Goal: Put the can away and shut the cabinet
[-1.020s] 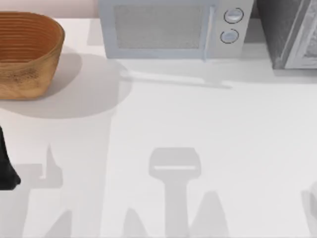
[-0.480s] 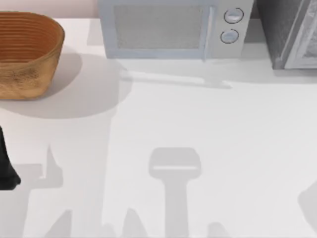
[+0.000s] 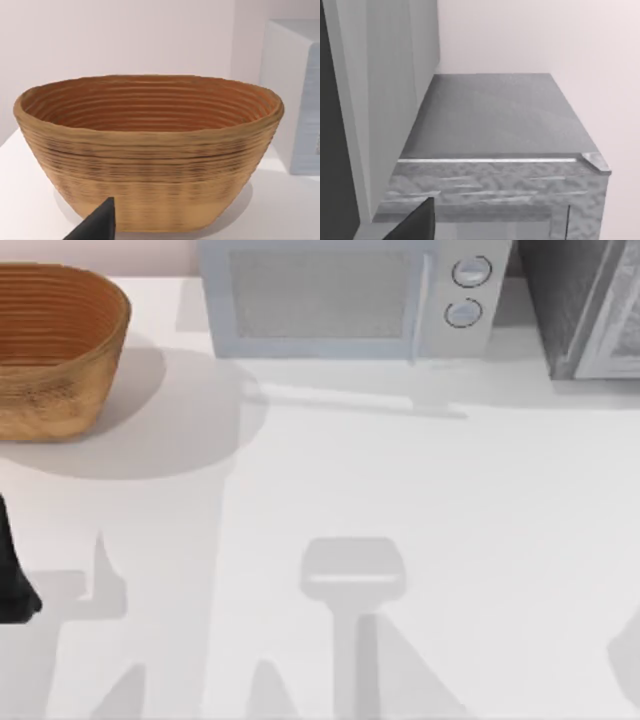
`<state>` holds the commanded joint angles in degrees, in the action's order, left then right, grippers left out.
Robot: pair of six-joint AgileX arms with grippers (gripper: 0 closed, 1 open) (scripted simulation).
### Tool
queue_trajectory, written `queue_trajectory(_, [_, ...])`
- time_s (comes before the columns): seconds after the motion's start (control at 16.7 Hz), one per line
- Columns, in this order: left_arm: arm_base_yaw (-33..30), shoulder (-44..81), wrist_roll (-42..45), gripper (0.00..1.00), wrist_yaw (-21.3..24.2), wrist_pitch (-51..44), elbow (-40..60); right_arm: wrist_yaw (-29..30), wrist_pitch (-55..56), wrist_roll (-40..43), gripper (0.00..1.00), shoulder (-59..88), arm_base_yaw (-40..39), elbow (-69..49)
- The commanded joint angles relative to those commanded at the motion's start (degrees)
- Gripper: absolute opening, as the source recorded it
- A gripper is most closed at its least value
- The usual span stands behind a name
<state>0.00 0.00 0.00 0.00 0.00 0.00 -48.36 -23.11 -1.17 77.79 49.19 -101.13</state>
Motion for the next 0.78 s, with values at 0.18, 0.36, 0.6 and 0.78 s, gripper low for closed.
queue_trajectory(0.18, [0.00, 0.00, 0.00, 1.00, 0.00, 0.00, 0.00, 10.81, -0.56, 0.09, 1.00, 0.19, -11.15, -0.61])
queue_trajectory(0.36, [0.00, 0.00, 0.00, 1.00, 0.00, 0.00, 0.00, 23.64, -0.95, 0.18, 1.00, -0.12, -24.28, -0.98])
queue_trajectory(0.6, [0.00, 0.00, 0.00, 1.00, 0.00, 0.00, 0.00, 42.64, -1.78, -0.03, 1.00, -0.69, -42.92, -0.36])
queue_trajectory(0.78, [0.00, 0.00, 0.00, 1.00, 0.00, 0.00, 0.00, 55.97, -2.33, 0.04, 1.00, -1.36, -56.31, 0.67])
